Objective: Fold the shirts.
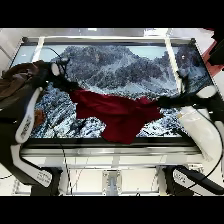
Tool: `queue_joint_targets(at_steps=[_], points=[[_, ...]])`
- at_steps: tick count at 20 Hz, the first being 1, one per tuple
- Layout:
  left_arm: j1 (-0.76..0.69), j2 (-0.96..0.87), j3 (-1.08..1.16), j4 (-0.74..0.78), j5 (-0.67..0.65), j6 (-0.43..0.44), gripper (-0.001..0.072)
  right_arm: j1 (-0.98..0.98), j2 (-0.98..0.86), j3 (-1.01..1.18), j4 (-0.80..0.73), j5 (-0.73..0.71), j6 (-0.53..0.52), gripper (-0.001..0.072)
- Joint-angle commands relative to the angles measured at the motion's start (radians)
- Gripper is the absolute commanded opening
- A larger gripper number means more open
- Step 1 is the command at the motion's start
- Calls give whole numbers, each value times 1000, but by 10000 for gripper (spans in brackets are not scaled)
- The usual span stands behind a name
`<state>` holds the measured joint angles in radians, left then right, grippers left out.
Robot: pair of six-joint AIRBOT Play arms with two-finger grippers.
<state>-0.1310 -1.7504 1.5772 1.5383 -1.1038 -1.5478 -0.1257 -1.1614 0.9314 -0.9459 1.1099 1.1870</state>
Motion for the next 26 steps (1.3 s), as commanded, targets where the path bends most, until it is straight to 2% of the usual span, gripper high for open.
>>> queue_joint_targets(at_steps=[1,2,3,4,5,7,10,12,14,16,17,18,21,23,24,26], points=[[1,-97,16,8,147,-122,303,40,-99,-117,-25,-227,0,39],[1,-80,40,10,172,-125,303,38,-104,-117,-35,-266,1,54],[1,-54,71,16,187,-124,303,37,-102,-113,-37,-295,0,112],[0,-12,98,38,193,-124,303,37,-100,-103,-54,-308,0,239],[1,43,111,66,198,-123,303,37,-98,-88,-85,-310,2,327],[1,190,112,159,182,-124,303,29,-95,-46,-160,-290,28,328],[11,398,88,294,59,-124,303,-11,-89,5,-227,-219,47,330],[49,562,-67,293,-11,-126,303,-46,-89,22,-245,-153,45,362],[76,723,-321,280,-28,-218,303,-73,-89,23,-244,-112,45,362],[78,856,-606,167,-13,-379,303,-83,-89,23,-242,-90,44,385],[78,888,-713,75,30,-418,302,-84,-89,23,-231,-84,44,484],[78,900,-812,-51,101,-443,303,-84,-89,23,-208,-75,44,522],[78,892,-1026,-404,398,-444,306,-84,-88,23,-151,-48,43,522],[78,886,-1110,-558,526,-451,308,-85,-80,23,-125,-45,34,522],[78,877,-1135,-604,543,-459,311,-85,-72,23,-119,-51,16,522],[78,829,-1156,-652,542,-477,503,-87,-58,26,-119,-64,12,522]])
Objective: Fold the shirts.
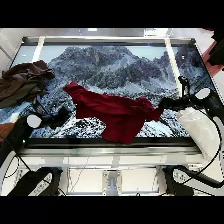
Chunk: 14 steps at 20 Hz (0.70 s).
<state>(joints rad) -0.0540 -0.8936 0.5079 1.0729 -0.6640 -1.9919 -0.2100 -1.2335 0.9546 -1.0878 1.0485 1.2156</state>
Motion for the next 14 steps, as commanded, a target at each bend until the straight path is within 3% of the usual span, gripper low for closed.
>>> queue_joint_targets(at_steps=[1,4,8,10,13,14], points=[[0,-62,-86,-209,108,-32,508,-2,17,9,22,0,-16,521],[0,-169,-86,-348,160,-2,507,-2,18,39,31,22,-16,522],[-5,-246,-86,-530,206,138,506,-2,19,66,31,41,-16,521],[-17,-257,-86,-555,261,157,503,-2,19,66,34,42,-16,521],[-54,-272,-85,-566,341,157,324,-2,19,65,35,42,-16,521],[-70,-286,-85,-583,358,157,323,-2,19,65,34,42,-16,521]])
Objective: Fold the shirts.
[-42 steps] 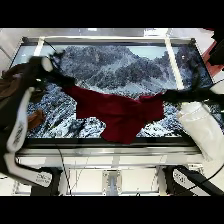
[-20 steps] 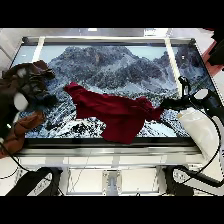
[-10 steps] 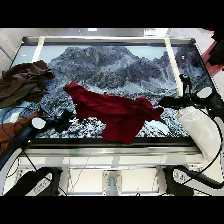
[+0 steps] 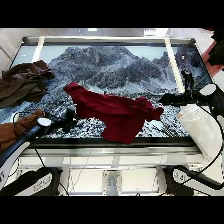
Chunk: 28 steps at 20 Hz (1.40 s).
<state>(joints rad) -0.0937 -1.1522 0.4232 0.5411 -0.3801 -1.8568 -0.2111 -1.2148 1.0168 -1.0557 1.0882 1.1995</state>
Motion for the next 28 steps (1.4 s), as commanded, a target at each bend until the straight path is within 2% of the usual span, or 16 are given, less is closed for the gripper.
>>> queue_joint_targets(at_steps=[1,2,4,7,9,16,17,18,19,20,21,24,25,28], points=[[-46,-48,1,-69,74,22,324,-1,1,3,2,3,0,520],[-56,-69,1,-79,71,22,321,-1,1,3,2,7,0,520],[-59,-79,1,-78,70,24,22,-1,1,3,-13,39,5,520],[-58,-79,26,-75,78,41,13,-1,0,-16,-156,130,16,520],[-58,-79,53,-72,70,97,14,-1,-2,-57,-233,97,42,521],[-59,-79,109,-72,43,137,13,2,-127,-82,-13,-24,-23,508],[-59,-79,109,-72,43,138,14,2,-141,-82,2,-45,-24,466],[-59,-79,109,-71,44,138,13,2,-153,-82,12,-59,-32,382],[-58,-79,110,-70,47,145,13,2,-162,-82,26,-63,-61,195],[-58,-79,111,-70,50,181,13,2,-163,-82,36,-62,-84,50],[-55,-76,119,-70,50,232,13,0,-161,-76,44,-47,-101,39],[-44,3,195,-64,20,494,12,-2,-100,-16,-17,56,-108,37],[-33,59,230,-52,-4,544,12,-9,-51,13,-31,94,-108,37],[21,284,333,97,-107,559,12,-77,172,119,8,265,-106,36]])
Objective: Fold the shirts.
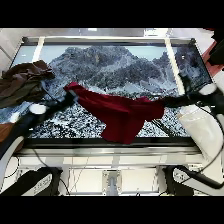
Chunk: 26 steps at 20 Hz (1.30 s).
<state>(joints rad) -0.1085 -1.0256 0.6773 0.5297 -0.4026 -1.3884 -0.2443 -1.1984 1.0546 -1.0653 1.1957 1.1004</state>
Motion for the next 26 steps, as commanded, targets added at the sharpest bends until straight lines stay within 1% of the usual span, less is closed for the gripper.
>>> queue_joint_targets(at_steps=[1,2,3,5,6,7,9,10,11,13,15,16,17,19,20,21,22,23,24,25,26], points=[[45,244,107,170,-118,87,12,-77,235,118,31,229,0,36],[47,340,135,238,-147,70,11,-114,324,153,41,287,8,35],[47,434,160,294,-160,35,12,-155,416,188,49,314,11,35],[47,589,221,403,-142,-62,10,-233,566,258,64,289,35,34],[47,635,267,465,-139,-121,10,-270,627,311,69,250,46,33],[47,655,330,531,-159,-158,9,-296,659,366,81,209,50,33],[47,633,511,610,-229,-153,9,-311,656,489,152,129,50,33],[47,608,594,628,-237,-122,9,-309,630,543,216,83,47,32],[47,569,684,652,-245,-103,9,-309,595,586,277,52,27,32],[47,465,825,728,-296,-103,9,-309,493,640,446,27,23,32],[46,323,894,786,-370,-104,9,-308,364,647,626,27,-10,33],[46,246,895,789,-398,-104,9,-299,294,647,672,31,-9,34],[46,152,895,789,-427,-104,9,-271,222,647,672,33,-8,34],[46,-37,895,818,-430,-117,9,-154,60,646,581,36,3,34],[46,-126,895,872,-413,-161,9,-88,-19,646,507,29,3,34],[46,-216,895,963,-388,-248,9,-14,-109,646,417,1,5,34],[46,-299,895,1076,-362,-354,9,46,-195,646,328,-52,30,34],[46,-369,895,1168,-336,-458,9,101,-286,646,251,-135,82,35],[46,-430,895,1234,-302,-531,9,145,-368,646,203,-232,117,36],[46,-488,896,1256,-261,-579,10,185,-451,646,185,-346,166,37],[46,-535,896,1250,-224,-593,11,219,-517,647,195,-446,204,41]])
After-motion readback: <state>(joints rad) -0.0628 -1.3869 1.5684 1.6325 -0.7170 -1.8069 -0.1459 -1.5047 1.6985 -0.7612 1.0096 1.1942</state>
